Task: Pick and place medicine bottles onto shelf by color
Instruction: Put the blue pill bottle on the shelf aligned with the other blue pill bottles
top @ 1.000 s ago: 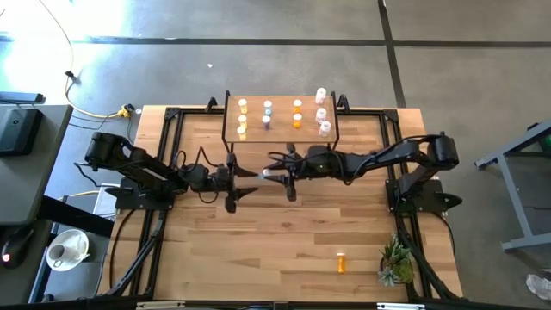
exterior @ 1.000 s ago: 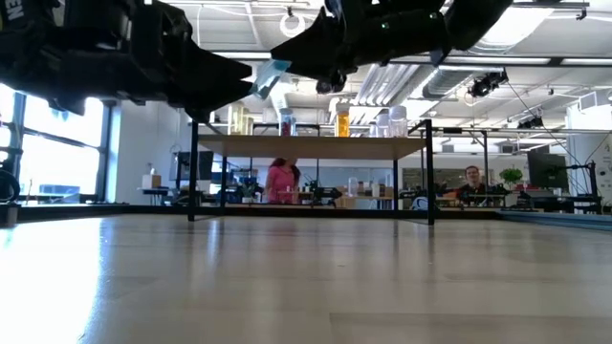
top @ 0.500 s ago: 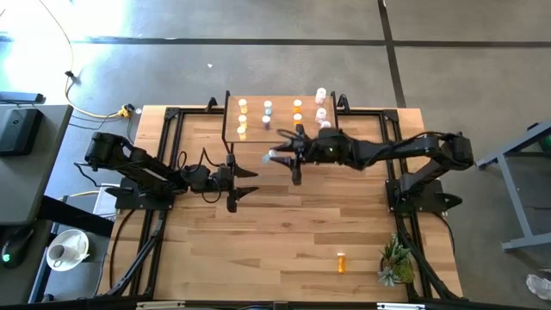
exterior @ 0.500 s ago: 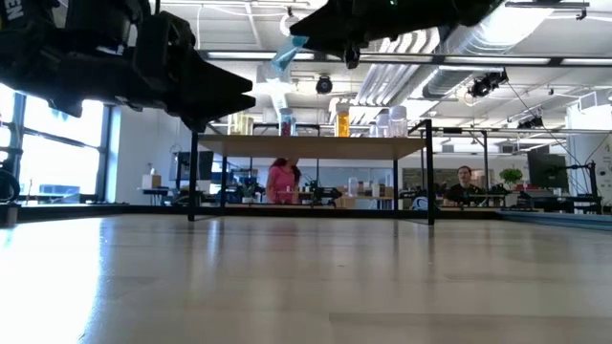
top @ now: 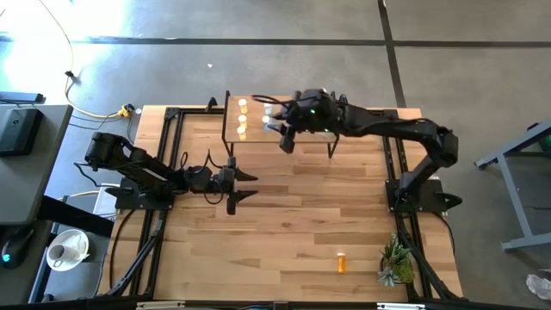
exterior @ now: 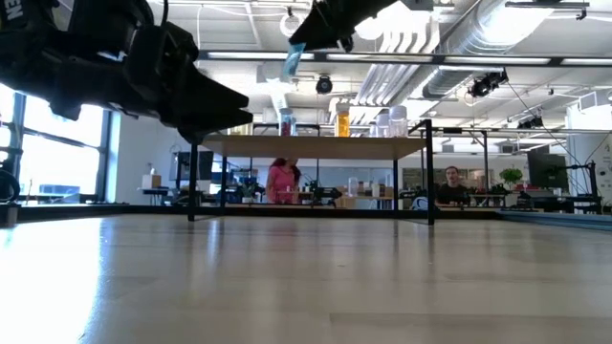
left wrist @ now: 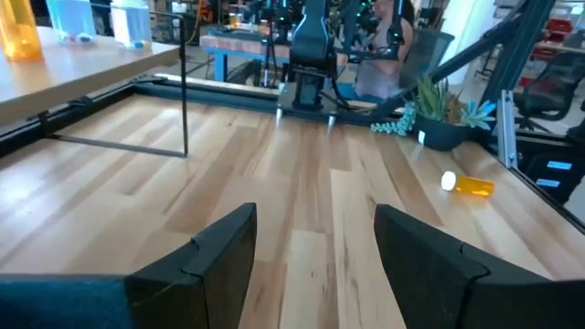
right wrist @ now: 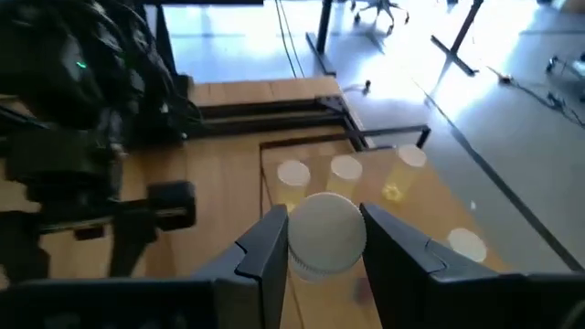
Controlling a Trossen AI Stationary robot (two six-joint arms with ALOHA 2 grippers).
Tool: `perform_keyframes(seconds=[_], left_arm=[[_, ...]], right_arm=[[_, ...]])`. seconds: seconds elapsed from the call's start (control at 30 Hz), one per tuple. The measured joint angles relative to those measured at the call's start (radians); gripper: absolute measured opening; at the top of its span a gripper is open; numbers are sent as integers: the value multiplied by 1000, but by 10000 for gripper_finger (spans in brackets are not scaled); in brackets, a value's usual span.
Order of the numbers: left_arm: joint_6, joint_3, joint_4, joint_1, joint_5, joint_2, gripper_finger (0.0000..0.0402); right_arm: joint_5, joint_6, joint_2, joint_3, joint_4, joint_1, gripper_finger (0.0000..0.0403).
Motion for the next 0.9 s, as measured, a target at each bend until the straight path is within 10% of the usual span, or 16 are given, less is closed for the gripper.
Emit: perform_keyframes(seconds=[0.9], left_arm=[[0,0,-7,0,1,0,211]], right_arm=[[-19,-56,220,55,-65,-57,112]])
